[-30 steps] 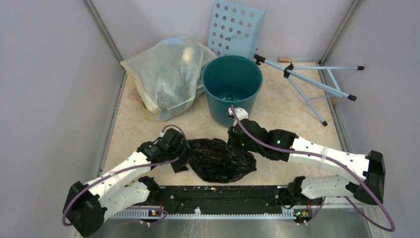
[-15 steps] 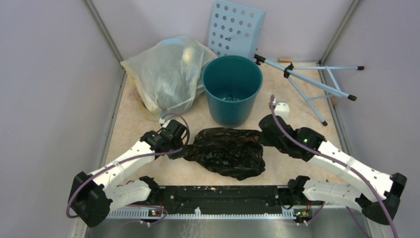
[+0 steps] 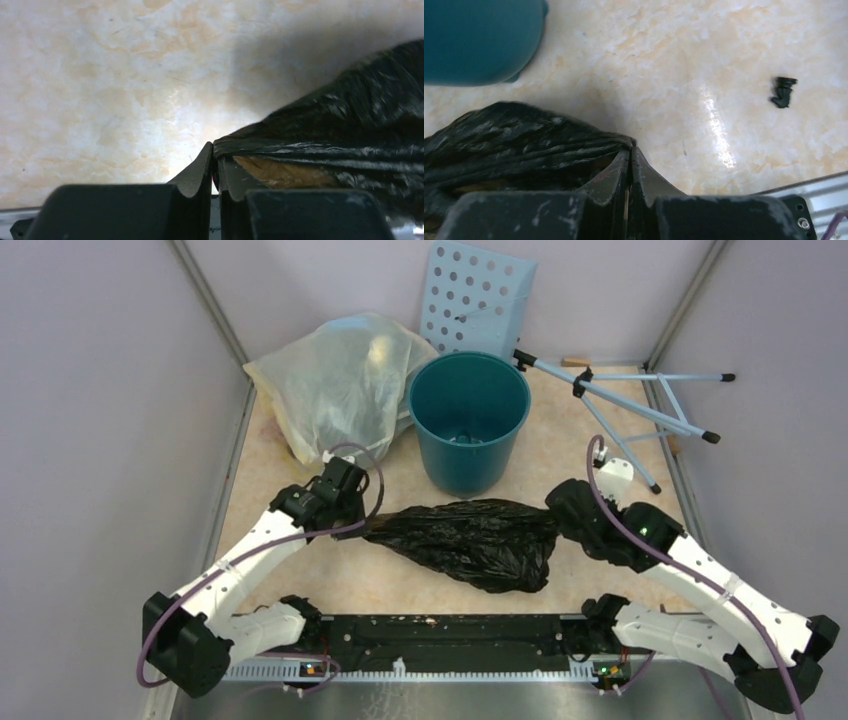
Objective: Put the trash bags into the trash bin
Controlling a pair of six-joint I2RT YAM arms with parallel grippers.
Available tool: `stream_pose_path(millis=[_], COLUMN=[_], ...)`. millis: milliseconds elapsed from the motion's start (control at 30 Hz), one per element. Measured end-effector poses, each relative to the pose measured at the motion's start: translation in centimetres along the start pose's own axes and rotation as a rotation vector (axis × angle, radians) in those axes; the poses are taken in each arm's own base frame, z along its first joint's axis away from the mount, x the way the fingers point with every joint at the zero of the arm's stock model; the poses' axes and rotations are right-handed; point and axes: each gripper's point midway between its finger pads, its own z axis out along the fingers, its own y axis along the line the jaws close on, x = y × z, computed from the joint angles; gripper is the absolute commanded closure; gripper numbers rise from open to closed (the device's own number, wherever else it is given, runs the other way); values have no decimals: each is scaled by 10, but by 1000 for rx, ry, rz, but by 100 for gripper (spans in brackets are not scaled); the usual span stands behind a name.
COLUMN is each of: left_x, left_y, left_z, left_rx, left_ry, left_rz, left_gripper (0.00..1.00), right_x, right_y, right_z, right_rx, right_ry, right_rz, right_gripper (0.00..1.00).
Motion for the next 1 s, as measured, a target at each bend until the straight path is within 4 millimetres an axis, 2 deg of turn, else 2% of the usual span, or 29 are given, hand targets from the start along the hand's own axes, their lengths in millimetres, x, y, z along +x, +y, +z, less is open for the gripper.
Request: stream_pose_path(millis=[67, 200, 300, 400, 533, 633, 800, 1000], left_x=[2, 7, -1, -14, -34, -41, -44, -35], left_y=[-10, -34, -49, -59, -70, -79, -96, -100], left_z=[-4, -17, -36, -59, -86, -87, -69, -35], left_rx=[60, 211, 318, 399, 469, 511, 590, 643], left_ry=[24, 72, 23, -70, -182, -216, -270, -350], left_rz=[43, 115, 161, 212, 309, 399, 546, 705], left_gripper=[78, 56, 37, 28, 29, 29, 30, 33], right_x=[-1, 4, 6, 11, 17, 16, 16, 19], right_y=[9, 48, 74, 93, 106, 114, 122, 124], right_z=[-2, -12, -18, -20, -20, -23, -28, -31], right_rx=[-60, -276, -394, -466, -515, -542, -586, -605], right_ry=[7, 54, 77, 104, 132, 139, 149, 170], right_rz=[-24, -78, -110, -162, -227, -260, -289, -297], right_gripper=[90, 90, 91, 92, 94, 95, 98, 99])
